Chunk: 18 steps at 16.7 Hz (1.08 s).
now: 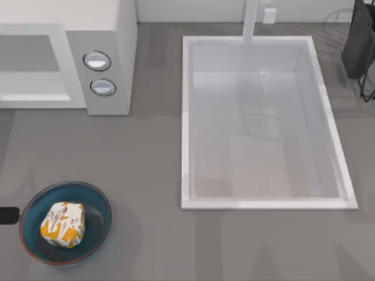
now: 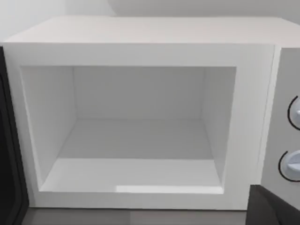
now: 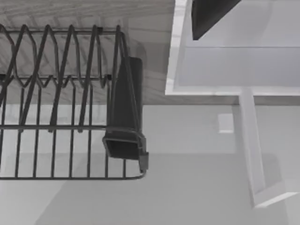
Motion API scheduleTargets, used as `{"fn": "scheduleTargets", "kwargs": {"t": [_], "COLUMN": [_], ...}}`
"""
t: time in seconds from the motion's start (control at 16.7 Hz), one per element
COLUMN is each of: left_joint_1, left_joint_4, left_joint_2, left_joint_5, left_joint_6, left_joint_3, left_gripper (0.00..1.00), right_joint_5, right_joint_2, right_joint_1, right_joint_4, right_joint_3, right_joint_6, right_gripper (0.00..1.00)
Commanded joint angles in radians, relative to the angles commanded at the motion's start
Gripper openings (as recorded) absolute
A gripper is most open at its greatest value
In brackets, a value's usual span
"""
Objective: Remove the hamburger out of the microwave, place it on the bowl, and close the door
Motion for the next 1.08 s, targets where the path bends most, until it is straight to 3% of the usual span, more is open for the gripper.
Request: {"fn": "scheduleTargets", "kwargs": {"t": [0.54,0.9,1.08], "left_joint_1": [-0.017,-0.231,-0.284], "left_joint_4": [-0.015,-0.159,-0.196], "left_joint_2": [-0.010,-0.103,-0.127], "left_joint_5": [-0.017,-0.231,-0.283], "left_joint_6": [0.000,-0.002,-0.002], "left_joint_3": [0.006,0.056,0.069], "left_gripper": [0.00,0.00,0.00], "right_joint_5": [0.000,0.000,0.000], "right_joint_2": [0.000,0.000,0.000], "right_joint_1": [0.000,0.000,0.000], "right_joint_4": [0.000,0.000,0.000], "right_joint_3": [0.000,0.000,0.000], "right_joint_6": [0.000,0.000,0.000], "right_gripper": [1.00,1.00,1.00]}}
